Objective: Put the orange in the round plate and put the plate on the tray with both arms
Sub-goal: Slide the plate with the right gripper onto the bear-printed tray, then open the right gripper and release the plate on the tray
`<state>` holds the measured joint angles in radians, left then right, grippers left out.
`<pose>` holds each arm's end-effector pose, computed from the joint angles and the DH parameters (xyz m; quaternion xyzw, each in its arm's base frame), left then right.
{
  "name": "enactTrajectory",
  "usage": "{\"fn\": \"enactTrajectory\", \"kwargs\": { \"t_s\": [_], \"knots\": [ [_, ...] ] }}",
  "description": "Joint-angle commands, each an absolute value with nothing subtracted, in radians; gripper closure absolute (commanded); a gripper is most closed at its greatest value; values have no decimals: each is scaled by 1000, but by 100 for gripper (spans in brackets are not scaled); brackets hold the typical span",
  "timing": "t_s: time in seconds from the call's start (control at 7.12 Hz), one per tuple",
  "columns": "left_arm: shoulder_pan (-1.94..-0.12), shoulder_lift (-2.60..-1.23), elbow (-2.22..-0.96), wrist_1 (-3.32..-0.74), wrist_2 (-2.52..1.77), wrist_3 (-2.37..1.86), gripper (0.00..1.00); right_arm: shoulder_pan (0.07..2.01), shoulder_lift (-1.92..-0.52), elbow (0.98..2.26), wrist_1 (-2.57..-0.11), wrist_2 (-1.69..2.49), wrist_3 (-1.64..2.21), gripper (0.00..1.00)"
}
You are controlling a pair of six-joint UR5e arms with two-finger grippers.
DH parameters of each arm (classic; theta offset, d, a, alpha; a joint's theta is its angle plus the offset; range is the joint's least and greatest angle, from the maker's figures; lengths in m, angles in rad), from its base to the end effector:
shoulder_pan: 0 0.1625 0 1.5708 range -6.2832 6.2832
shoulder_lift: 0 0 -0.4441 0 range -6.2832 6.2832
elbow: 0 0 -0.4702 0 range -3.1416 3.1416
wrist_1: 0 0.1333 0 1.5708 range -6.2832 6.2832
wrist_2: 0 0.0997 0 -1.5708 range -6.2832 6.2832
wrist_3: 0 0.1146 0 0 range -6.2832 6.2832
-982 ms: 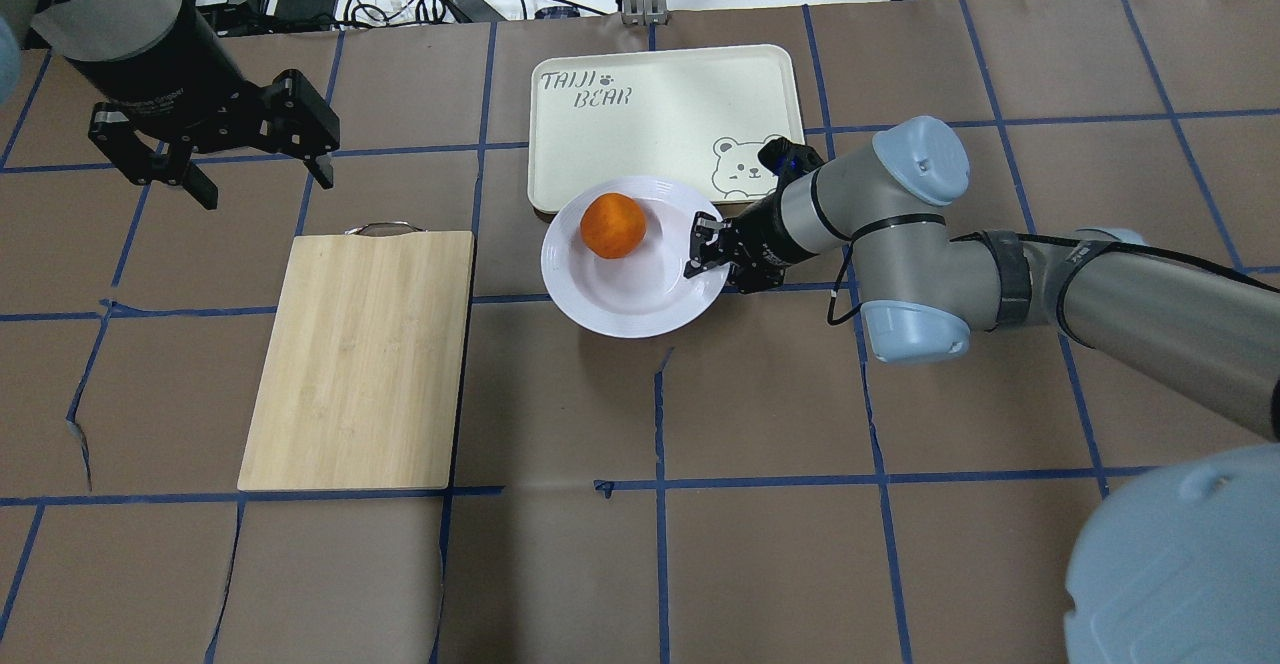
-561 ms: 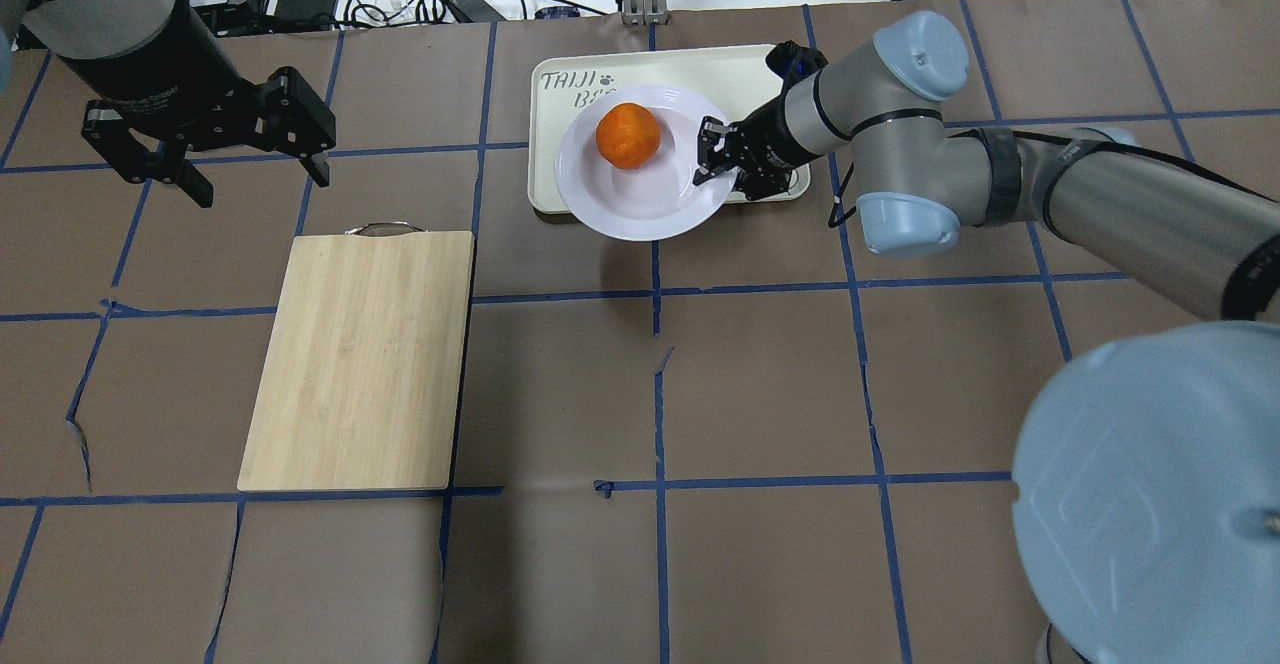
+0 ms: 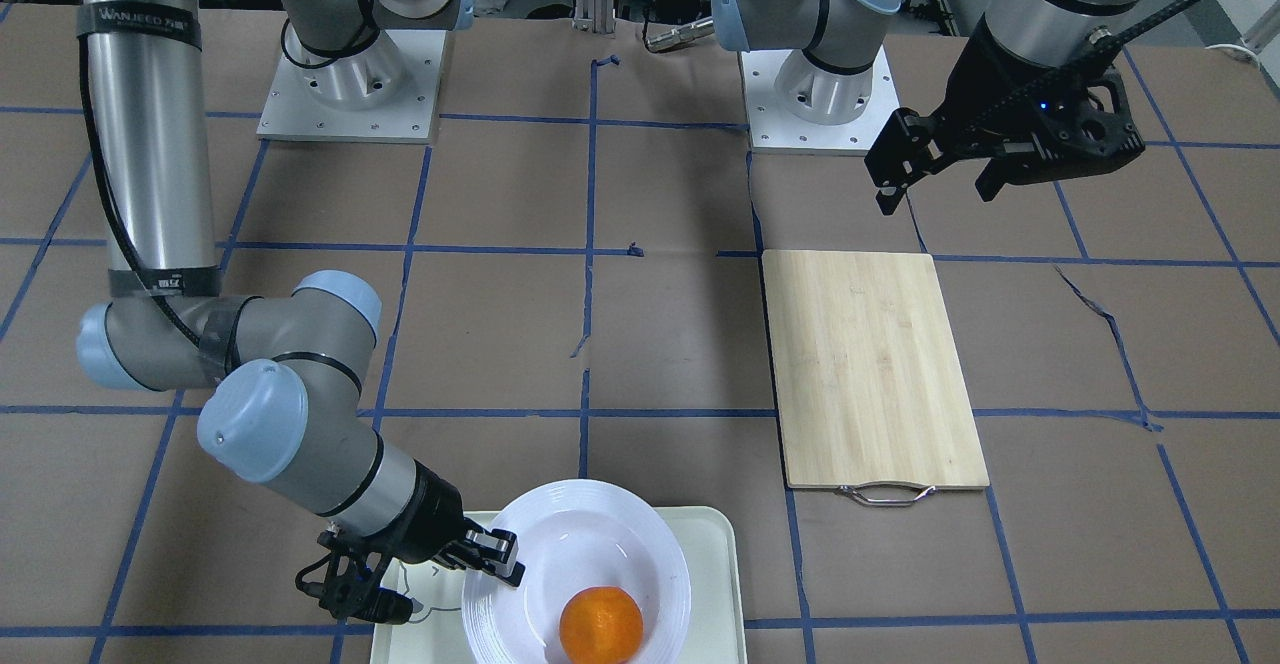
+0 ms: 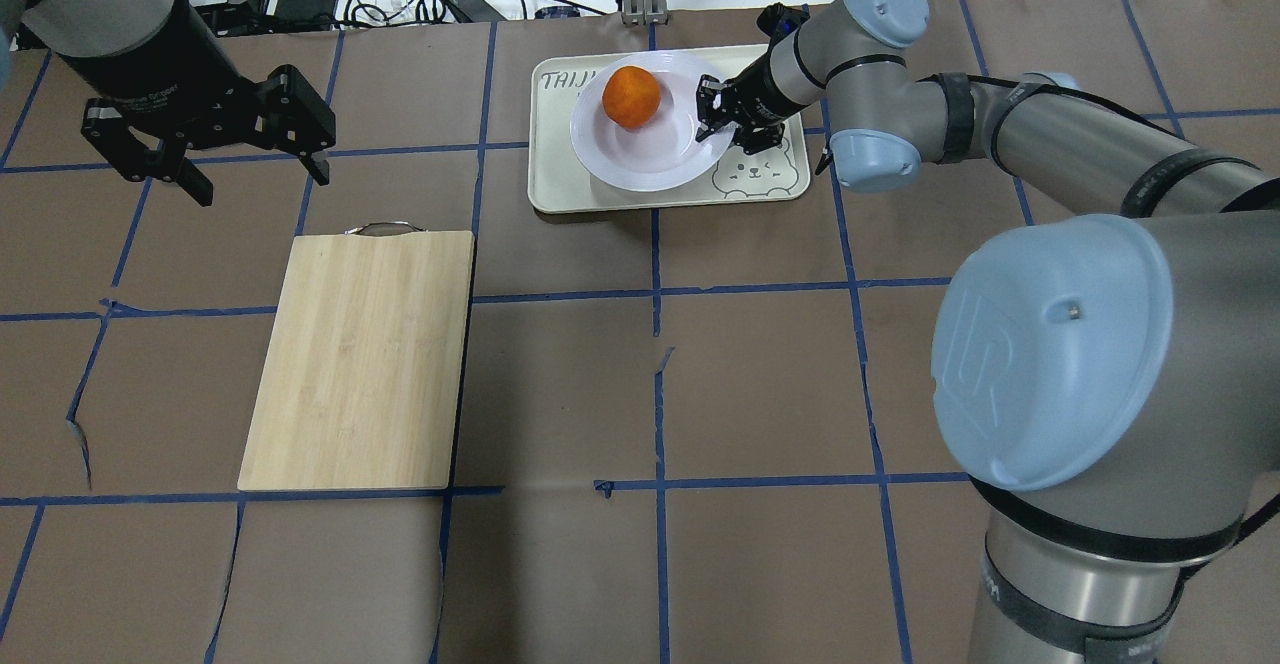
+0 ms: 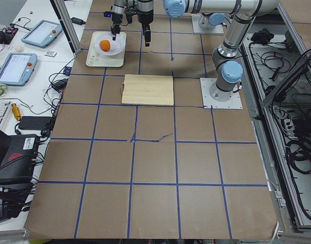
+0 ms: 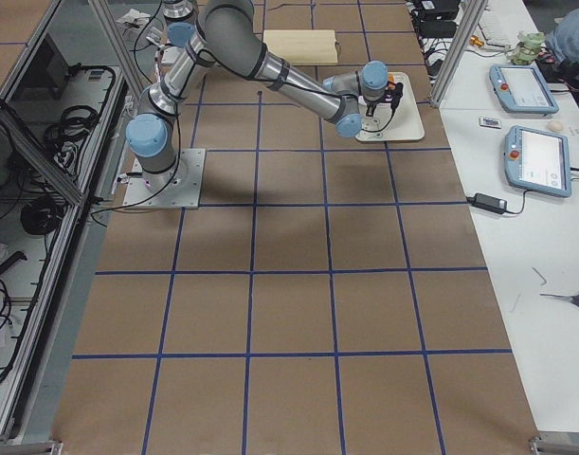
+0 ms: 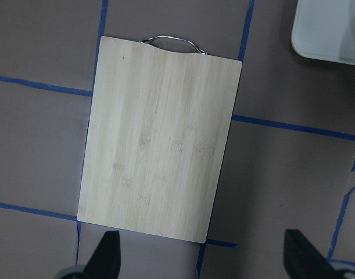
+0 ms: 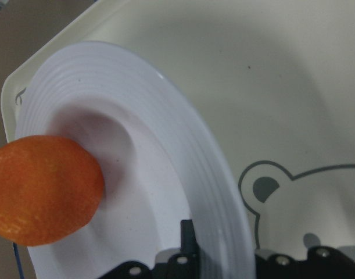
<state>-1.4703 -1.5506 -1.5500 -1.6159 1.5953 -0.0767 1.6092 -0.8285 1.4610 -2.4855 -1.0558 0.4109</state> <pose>-0.0736 -0.5703 0.5108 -0.0885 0.9960 0.0022 0.0122 0.2204 -0.7951 0.1438 0.1421 0.9475 -0.0764 0.2761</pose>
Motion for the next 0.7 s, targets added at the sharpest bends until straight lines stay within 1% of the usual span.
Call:
{"fn": "enactTrajectory", "kwargs": {
  "t_s": [0.0, 0.14, 0.28, 0.42, 0.56],
  "knots": [
    [-1467, -1552, -1546, -1612, 1595, -77, 0, 1609, -816, 1465, -2485, -1068, 414, 70],
    [-1466, -1552, -1555, -1596, 1595, -77, 0, 1609, -818, 1462, -2485, -1077, 414, 34],
    [-1468, -1554, -1558, -1598, 1595, -77, 0, 1606, -824, 1445, -2485, -1109, 407, 23],
    [-1468, -1554, -1563, -1597, 1595, -77, 0, 1600, -833, 1428, -2479, -1158, 400, 17],
    [-1468, -1554, -1565, -1597, 1595, -77, 0, 1600, -857, 1407, -2400, -1182, 399, 17]
  ]
}}
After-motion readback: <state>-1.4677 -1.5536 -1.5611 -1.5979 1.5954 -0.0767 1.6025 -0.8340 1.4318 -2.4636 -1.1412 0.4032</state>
